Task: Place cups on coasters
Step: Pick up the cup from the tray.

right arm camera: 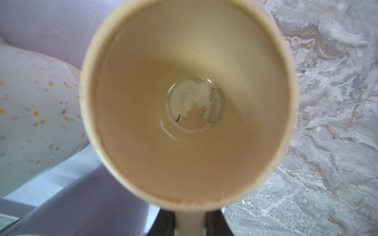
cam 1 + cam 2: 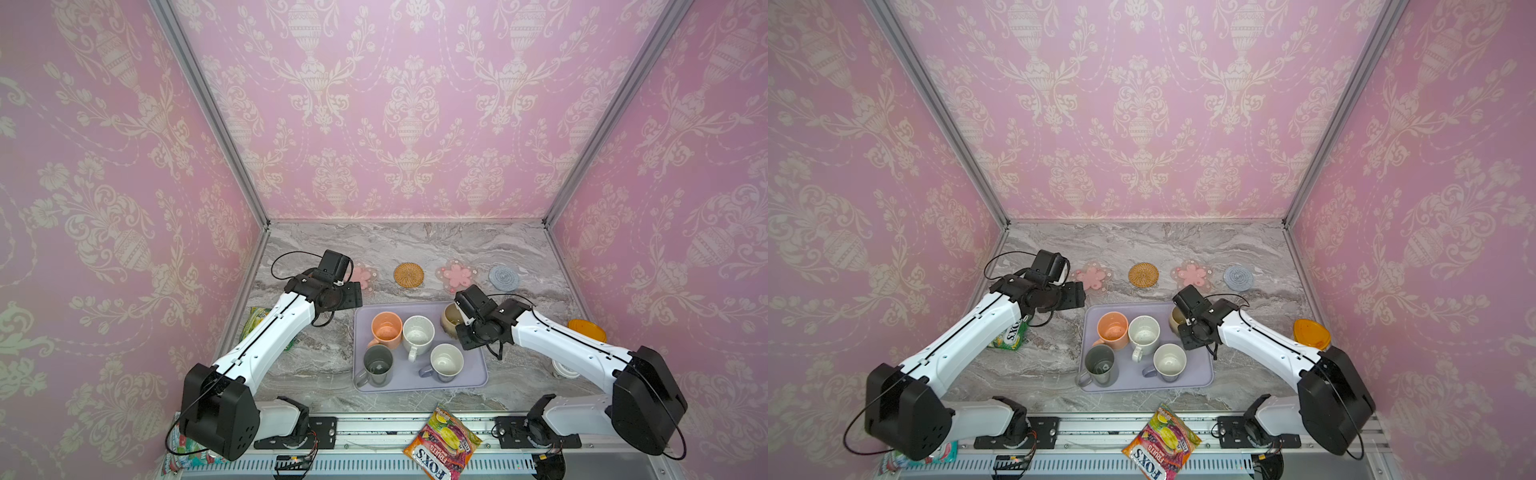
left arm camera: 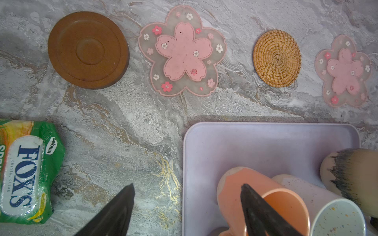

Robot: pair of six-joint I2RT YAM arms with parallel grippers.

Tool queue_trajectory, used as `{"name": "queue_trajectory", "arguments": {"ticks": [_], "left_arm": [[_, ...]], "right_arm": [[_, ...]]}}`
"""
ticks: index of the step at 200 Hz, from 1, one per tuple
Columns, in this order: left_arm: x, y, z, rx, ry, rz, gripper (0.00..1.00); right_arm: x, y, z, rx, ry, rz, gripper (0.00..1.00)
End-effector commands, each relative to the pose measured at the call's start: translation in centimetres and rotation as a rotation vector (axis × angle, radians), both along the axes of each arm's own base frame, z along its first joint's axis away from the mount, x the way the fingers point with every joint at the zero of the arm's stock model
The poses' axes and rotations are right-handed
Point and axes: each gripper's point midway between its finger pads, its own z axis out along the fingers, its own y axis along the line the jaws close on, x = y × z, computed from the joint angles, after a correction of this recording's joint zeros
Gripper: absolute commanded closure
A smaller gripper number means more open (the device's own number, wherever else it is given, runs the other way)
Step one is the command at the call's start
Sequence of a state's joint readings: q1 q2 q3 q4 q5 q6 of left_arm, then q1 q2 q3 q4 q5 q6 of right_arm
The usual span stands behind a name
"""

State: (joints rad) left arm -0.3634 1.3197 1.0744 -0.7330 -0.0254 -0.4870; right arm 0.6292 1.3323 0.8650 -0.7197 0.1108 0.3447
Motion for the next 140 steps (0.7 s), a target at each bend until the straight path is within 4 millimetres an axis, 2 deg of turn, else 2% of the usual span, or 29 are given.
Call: {"name": "queue_trajectory", "arguments": {"ticks": [1,91,140], "left_arm": [[-0.3,0.2,-0.6,0.03,0.01,-0.015,0.16],[-0.4,0.6,-0.7,0.047,0.005,-0.013,0.16],[-0.6,1.1,-0.5,0.071,-0.002,-0.013,0.17]], "right_arm": [[1.9,0.4,2.9,0.032,-0.115,-0.032,1.0],[4.7,1.9,5.7,0.063,-0.208,-0.027,1.0],[7.0,2.9,7.5,0.063,-0.262,-0.012,1.0]]}}
